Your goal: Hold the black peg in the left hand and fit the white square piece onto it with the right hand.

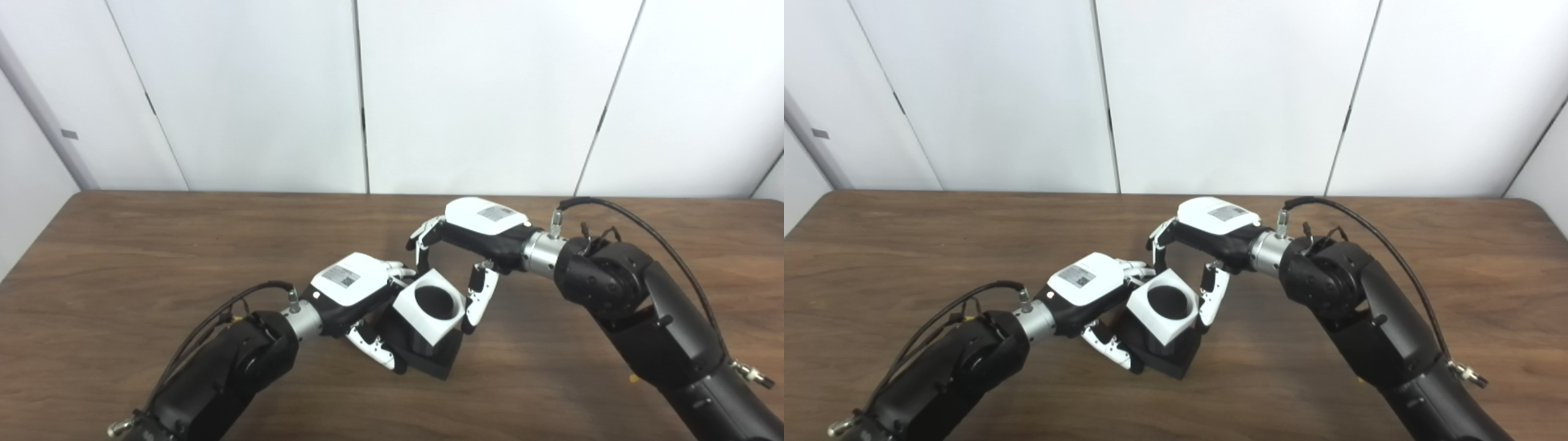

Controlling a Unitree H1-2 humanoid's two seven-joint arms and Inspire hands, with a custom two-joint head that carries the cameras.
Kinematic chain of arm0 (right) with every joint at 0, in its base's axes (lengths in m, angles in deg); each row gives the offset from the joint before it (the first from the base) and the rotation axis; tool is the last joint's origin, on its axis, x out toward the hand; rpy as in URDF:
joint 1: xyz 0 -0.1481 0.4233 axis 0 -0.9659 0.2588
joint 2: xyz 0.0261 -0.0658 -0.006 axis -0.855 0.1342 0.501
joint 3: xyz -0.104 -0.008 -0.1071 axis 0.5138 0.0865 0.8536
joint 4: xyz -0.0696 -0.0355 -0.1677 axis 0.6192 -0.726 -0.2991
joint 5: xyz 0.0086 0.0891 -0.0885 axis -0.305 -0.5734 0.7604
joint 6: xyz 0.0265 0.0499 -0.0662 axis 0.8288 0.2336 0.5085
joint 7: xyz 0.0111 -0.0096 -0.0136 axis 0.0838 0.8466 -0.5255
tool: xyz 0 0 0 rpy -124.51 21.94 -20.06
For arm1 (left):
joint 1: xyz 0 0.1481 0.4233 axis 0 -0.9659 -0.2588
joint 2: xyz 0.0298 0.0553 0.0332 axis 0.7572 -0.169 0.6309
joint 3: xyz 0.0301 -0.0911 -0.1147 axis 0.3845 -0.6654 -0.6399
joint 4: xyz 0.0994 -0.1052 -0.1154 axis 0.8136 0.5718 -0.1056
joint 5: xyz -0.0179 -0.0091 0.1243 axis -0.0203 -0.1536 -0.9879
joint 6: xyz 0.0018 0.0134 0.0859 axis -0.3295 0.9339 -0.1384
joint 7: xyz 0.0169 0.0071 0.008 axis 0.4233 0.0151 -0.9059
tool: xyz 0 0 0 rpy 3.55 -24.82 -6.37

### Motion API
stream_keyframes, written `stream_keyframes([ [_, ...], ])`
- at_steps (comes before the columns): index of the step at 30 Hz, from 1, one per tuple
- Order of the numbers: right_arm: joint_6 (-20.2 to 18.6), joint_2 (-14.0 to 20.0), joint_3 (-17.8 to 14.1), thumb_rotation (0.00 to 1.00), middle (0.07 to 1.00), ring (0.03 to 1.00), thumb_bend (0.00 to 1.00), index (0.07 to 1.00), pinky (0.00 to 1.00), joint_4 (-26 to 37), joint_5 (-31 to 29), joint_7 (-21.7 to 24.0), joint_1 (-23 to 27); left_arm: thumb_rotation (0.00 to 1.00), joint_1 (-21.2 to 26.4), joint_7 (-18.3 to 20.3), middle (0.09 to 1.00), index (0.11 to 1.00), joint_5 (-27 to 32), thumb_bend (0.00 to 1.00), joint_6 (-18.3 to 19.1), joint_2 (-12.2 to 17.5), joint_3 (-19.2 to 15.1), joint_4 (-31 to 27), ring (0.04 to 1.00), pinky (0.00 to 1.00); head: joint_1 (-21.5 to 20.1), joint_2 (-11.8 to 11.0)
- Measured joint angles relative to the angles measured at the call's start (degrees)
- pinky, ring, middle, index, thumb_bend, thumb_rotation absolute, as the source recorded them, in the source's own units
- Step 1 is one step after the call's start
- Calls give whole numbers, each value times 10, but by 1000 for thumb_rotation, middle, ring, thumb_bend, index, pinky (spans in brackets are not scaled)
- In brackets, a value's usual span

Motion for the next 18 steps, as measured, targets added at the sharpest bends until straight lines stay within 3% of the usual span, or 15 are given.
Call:
stream_keyframes([
  [18,15,8,32,134,799,866,520,480,813,-8,12,5,18,82,0,5,893,493,0,519,2,0,0,0,916,869,0,3],
])
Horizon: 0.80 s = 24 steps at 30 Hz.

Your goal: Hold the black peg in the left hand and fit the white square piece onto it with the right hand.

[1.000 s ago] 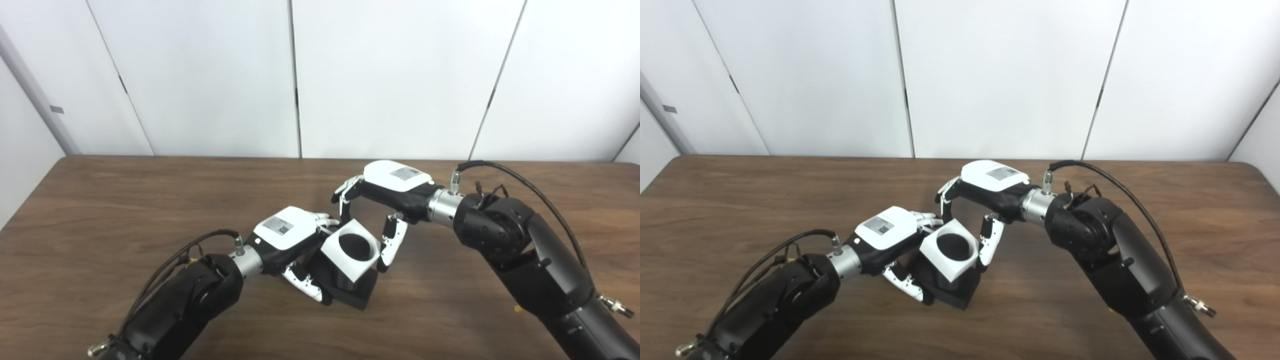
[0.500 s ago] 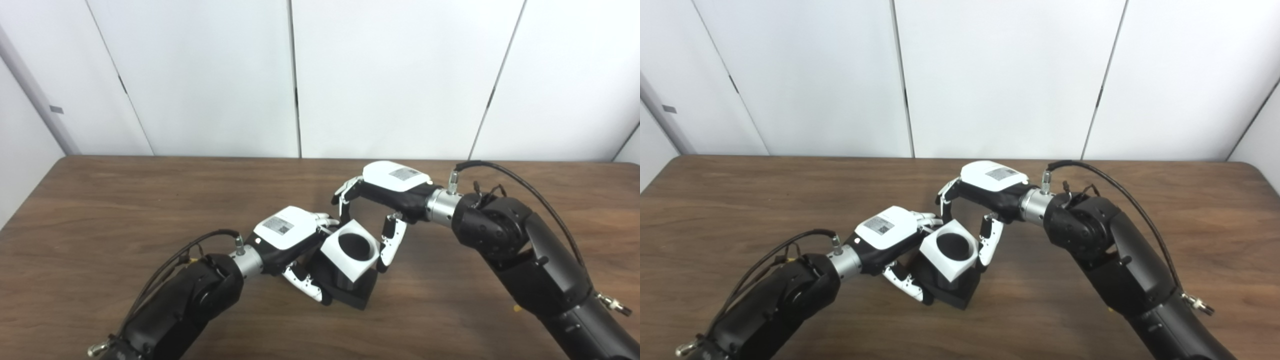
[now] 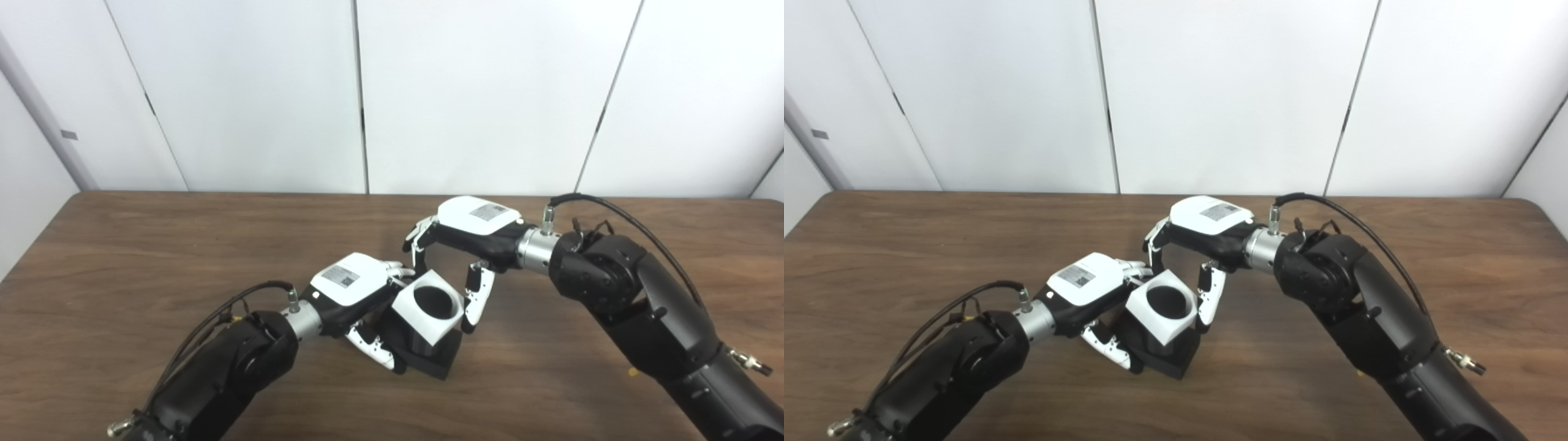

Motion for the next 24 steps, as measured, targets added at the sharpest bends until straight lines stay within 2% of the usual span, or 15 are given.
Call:
stream_keyframes([
  [17,3,2,8,136,797,864,517,478,824,4,7,0,4,83,0,2,899,493,0,519,1,0,0,-1,919,868,-1,4],
  [24,3,5,20,138,790,865,516,477,843,25,21,25,7,83,3,5,905,493,0,519,1,-1,2,-1,919,864,0,4],
])
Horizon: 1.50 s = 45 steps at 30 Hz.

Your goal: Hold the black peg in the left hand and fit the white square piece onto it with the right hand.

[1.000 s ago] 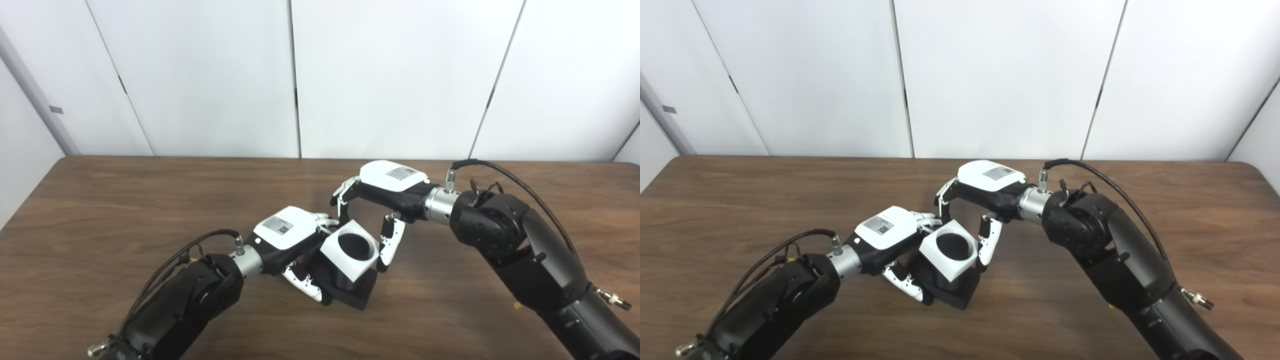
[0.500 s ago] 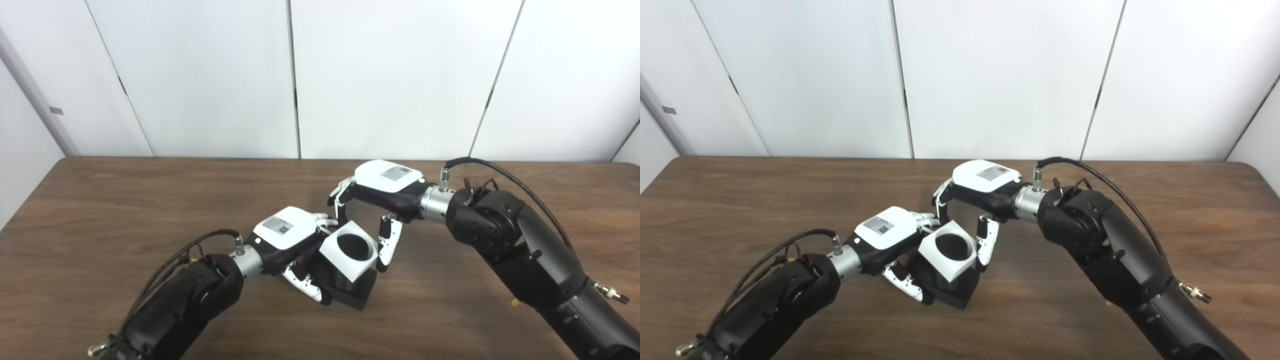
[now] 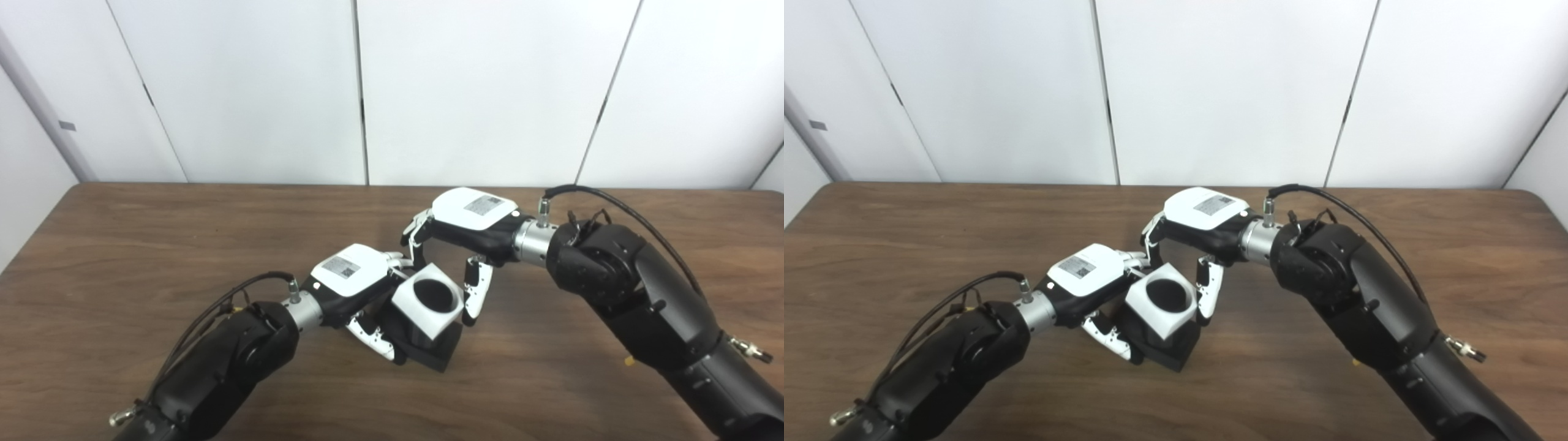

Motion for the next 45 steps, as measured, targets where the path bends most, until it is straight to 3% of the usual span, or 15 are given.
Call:
stream_keyframes([
  [21,0,0,3,147,797,846,518,494,840,7,4,22,-2,83,1,1,901,493,0,519,0,-1,1,-2,906,858,-2,2],
  [23,-5,0,3,244,813,850,764,678,835,8,4,29,-2,83,1,1,901,493,0,519,0,-1,1,-2,908,858,-4,2],
  [26,-12,0,3,286,832,852,908,801,816,13,2,45,-2,83,1,1,897,493,0,519,0,-1,1,-2,904,858,-5,1],
  [30,-17,0,2,301,855,862,972,856,808,13,-1,49,-2,83,1,1,891,493,0,519,0,-2,1,-2,900,852,-5,1],
  [39,-32,1,0,243,881,877,972,872,805,17,0,60,-3,82,1,1,895,493,0,519,0,-2,1,-2,907,862,-6,2],
  [45,-40,2,-2,156,878,878,856,839,800,19,2,62,-6,82,1,1,890,493,0,519,-1,-2,1,-2,907,856,-10,2],
])
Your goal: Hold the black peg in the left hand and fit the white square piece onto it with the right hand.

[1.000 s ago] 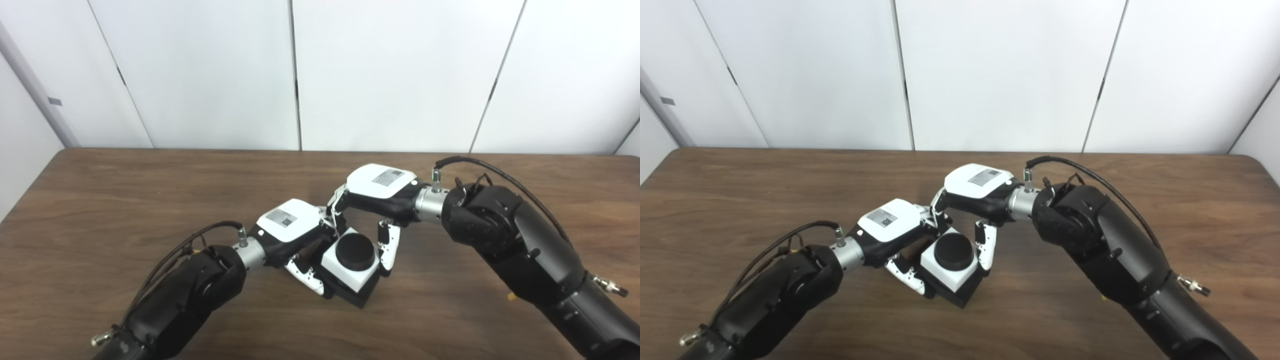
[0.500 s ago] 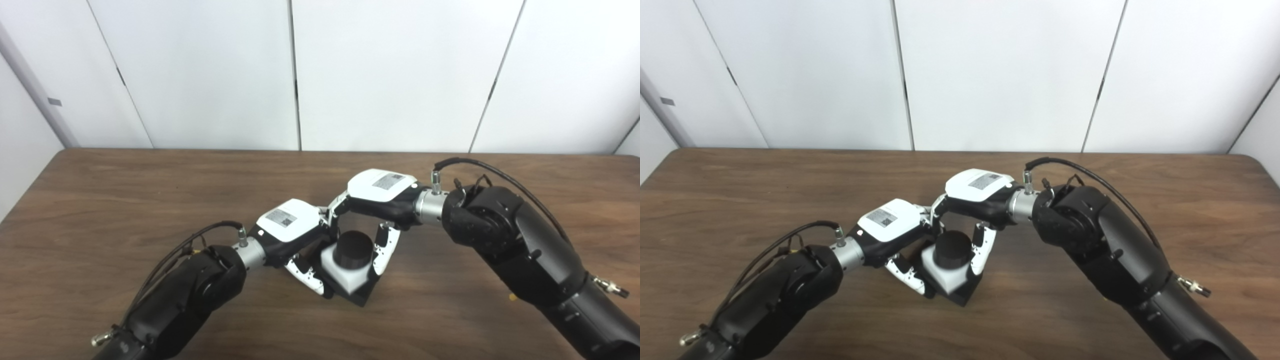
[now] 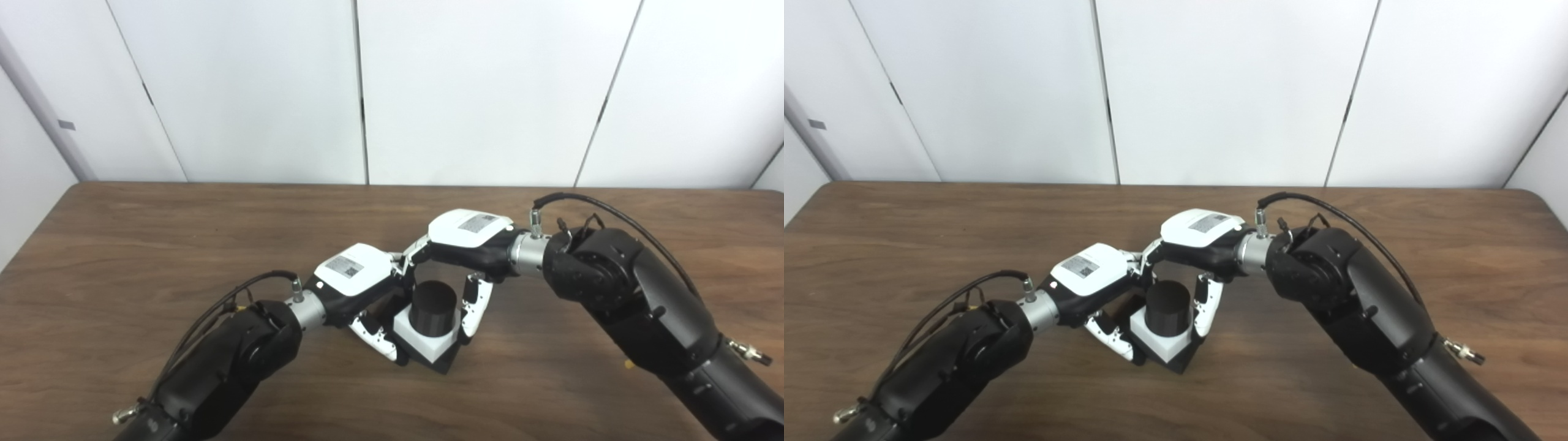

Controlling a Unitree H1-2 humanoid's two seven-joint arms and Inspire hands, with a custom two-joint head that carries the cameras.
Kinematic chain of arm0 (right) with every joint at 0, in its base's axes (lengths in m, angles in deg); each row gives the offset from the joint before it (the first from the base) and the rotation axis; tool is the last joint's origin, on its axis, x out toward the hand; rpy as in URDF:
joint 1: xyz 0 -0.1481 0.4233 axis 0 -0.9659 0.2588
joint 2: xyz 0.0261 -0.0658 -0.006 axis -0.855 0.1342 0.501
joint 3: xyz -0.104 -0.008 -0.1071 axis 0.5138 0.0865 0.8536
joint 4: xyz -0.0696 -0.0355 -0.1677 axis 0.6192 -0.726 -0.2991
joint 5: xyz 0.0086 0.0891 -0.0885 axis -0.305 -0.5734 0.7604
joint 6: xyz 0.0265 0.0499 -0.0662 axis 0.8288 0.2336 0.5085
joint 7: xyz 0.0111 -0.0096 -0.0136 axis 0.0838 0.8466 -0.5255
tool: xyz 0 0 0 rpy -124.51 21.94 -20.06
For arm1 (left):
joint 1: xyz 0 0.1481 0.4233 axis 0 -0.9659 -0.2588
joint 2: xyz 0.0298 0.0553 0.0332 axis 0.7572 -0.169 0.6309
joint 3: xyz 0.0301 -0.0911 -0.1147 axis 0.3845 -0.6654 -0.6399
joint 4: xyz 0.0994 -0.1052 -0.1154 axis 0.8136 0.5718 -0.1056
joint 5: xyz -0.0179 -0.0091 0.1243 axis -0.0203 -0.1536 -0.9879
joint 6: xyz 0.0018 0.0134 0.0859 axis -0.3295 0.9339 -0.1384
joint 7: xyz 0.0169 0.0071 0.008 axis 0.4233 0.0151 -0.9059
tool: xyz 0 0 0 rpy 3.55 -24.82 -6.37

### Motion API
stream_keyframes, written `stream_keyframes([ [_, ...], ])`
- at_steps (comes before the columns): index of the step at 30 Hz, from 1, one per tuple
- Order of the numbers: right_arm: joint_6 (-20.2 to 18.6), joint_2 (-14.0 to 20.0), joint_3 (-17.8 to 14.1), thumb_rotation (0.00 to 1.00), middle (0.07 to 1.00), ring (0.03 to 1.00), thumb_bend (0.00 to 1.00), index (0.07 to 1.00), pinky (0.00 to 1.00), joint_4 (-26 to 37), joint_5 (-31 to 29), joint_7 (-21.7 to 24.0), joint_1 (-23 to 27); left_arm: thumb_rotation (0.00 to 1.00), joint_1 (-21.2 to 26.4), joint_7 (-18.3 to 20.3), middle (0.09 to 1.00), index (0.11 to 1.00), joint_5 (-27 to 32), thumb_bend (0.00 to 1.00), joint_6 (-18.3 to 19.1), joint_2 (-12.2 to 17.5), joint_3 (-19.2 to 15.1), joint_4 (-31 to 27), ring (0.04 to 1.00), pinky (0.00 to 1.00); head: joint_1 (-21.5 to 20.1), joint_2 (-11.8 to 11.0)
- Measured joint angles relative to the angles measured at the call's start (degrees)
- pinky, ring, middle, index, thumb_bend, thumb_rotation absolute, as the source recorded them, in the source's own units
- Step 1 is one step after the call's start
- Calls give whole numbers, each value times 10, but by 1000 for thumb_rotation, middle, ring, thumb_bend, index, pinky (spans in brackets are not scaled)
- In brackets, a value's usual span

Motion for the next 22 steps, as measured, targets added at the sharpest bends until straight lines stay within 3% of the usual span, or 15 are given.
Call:
stream_keyframes([
  [6,2,15,-30,118,856,843,799,769,733,0,-6,-4,-17,83,0,0,886,492,0,519,-2,0,0,0,900,847,-2,-1],
  [17,-4,45,-152,41,840,809,758,751,673,15,-49,-73,-76,83,0,0,891,493,0,519,-2,0,-1,0,903,854,-4,-1],
  [22,-11,45,-213,42,817,778,714,732,649,14,-76,-135,-130,82,0,0,885,493,0,519,-2,0,-1,0,895,840,-14,-4],
])
